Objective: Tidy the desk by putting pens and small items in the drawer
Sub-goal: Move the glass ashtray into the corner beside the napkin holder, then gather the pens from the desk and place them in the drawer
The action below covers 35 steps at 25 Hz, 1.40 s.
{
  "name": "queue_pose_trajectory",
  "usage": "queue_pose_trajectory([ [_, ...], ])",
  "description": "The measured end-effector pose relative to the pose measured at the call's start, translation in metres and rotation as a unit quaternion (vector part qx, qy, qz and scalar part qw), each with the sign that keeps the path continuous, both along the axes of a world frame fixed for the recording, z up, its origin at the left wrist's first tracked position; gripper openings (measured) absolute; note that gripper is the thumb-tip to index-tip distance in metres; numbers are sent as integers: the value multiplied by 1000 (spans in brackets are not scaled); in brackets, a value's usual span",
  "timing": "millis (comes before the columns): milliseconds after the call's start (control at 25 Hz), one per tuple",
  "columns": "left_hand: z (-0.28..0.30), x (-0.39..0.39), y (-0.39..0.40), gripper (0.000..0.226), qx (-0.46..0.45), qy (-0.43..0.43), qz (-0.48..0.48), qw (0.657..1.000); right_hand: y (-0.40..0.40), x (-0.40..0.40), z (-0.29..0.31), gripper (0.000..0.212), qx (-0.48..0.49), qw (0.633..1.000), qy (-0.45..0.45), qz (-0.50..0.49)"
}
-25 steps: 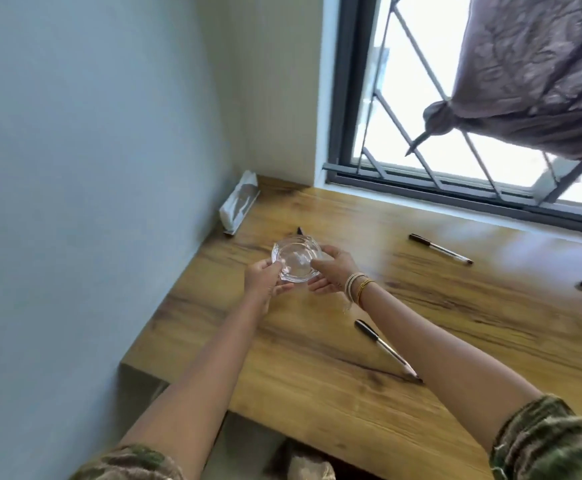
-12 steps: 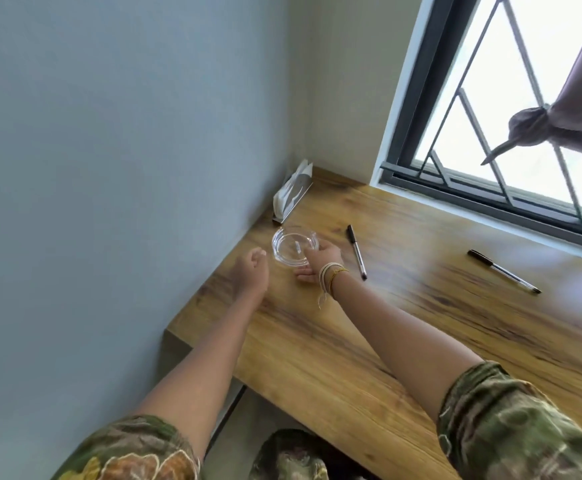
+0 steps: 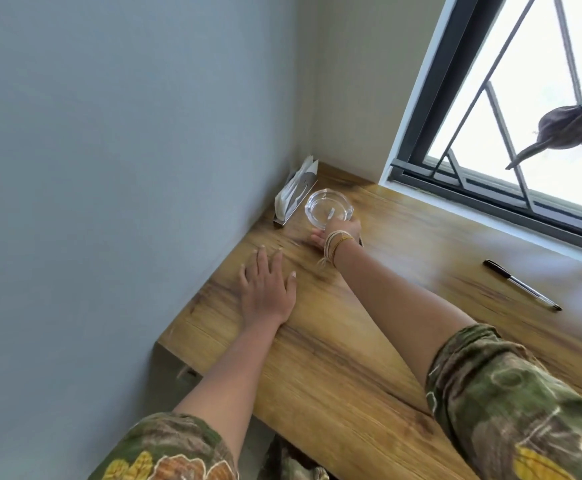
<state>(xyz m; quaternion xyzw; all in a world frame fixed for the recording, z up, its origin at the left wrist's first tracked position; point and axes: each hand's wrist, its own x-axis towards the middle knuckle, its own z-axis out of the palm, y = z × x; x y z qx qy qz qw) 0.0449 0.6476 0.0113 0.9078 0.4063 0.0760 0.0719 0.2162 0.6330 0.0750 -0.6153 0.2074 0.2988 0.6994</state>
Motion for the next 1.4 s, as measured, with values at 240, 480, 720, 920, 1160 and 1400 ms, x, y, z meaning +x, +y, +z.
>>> queue_pose_trajectory([
  [240,-1,5,6,56,10,-13,4,1000,19,21,1,50,-17,999,-4,-30],
  [480,-3,5,7,56,14,-16,7,1000,10,30,-2,47,0,997,-27,66],
  [720,-3,5,8,55,14,-30,9,999,-3,22,0,31,-157,969,-102,158],
  [920,-4,4,8,56,3,-41,5,999,-65,-1,13,34,-369,842,-299,256],
  [1160,-5,4,5,49,9,-63,-14,998,-112,-24,-20,41,-488,715,-382,323],
  [1400,5,21,-26,28,-96,-288,-11,953,-136,-27,-12,10,-346,838,-308,289],
])
